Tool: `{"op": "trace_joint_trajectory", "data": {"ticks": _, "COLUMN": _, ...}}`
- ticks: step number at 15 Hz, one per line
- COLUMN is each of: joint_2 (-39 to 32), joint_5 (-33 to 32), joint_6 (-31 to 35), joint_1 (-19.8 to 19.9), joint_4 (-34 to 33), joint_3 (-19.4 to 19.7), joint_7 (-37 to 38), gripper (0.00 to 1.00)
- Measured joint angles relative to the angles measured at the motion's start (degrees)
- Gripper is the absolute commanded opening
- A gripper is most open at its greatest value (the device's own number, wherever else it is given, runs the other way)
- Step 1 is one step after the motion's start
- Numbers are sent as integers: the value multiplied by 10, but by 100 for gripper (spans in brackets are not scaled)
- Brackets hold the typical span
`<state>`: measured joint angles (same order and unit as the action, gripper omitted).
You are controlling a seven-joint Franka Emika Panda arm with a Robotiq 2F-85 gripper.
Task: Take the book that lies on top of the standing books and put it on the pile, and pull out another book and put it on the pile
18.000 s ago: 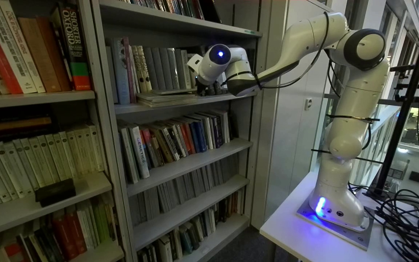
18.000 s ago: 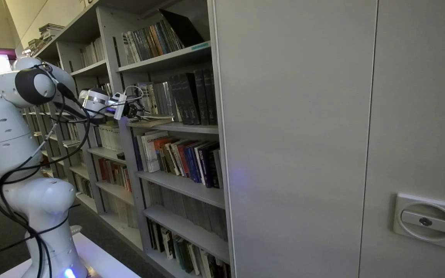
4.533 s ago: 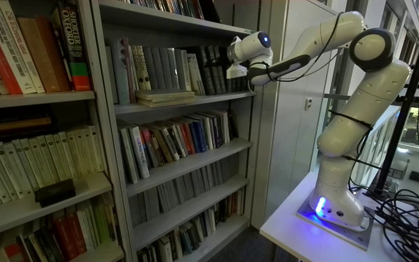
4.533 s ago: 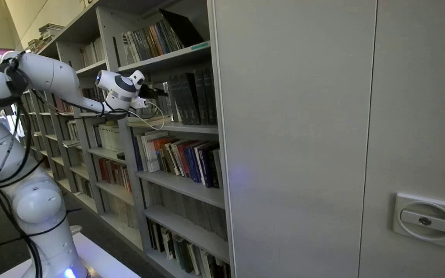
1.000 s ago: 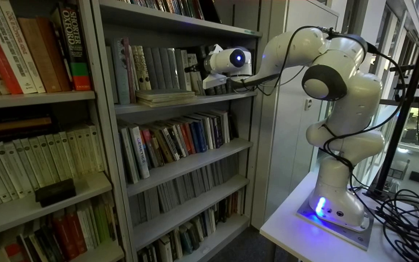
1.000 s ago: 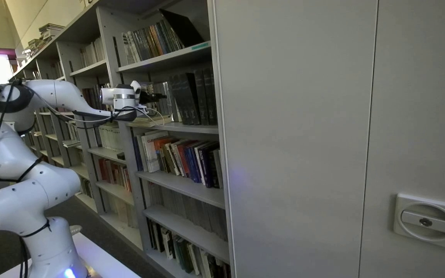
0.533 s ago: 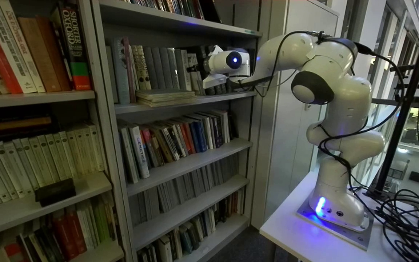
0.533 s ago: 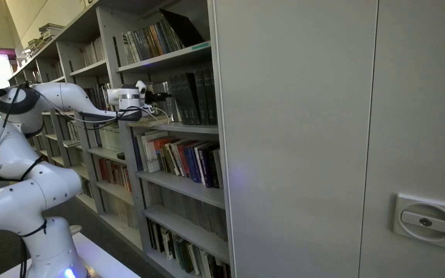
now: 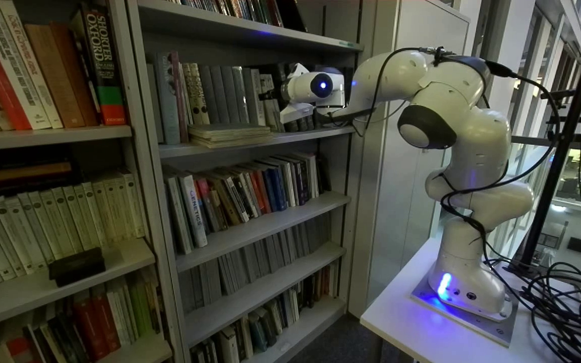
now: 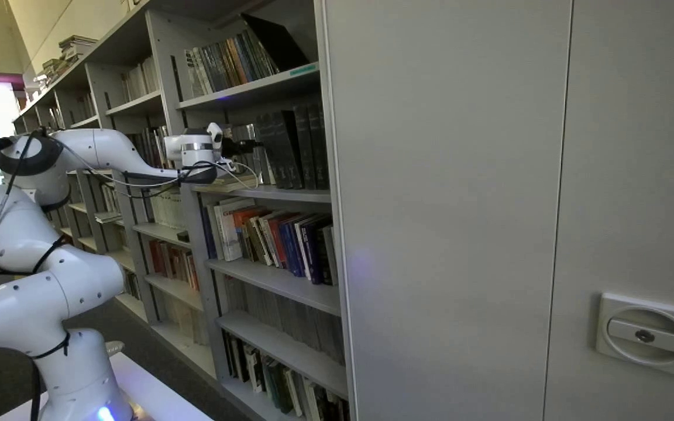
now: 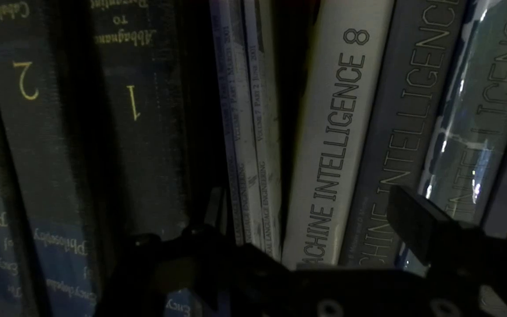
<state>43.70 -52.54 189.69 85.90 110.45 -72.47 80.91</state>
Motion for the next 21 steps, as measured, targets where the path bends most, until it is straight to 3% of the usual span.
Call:
{"op": "trace_joint_trajectory", "data": {"ticks": 10, "joint_2": 1, "joint_5": 1, "joint_6": 0, "joint_1": 8, "joint_4": -3, "joint_3": -3, "joint_7": 0, "gripper": 100}}
{"op": "trace_joint_trajectory", "data": {"ticks": 21, "joint_2": 1, "joint_5": 4, "joint_6": 0, "joint_1": 52, "joint_4": -39, "joint_3": -38, "joint_7": 0, "gripper": 97}}
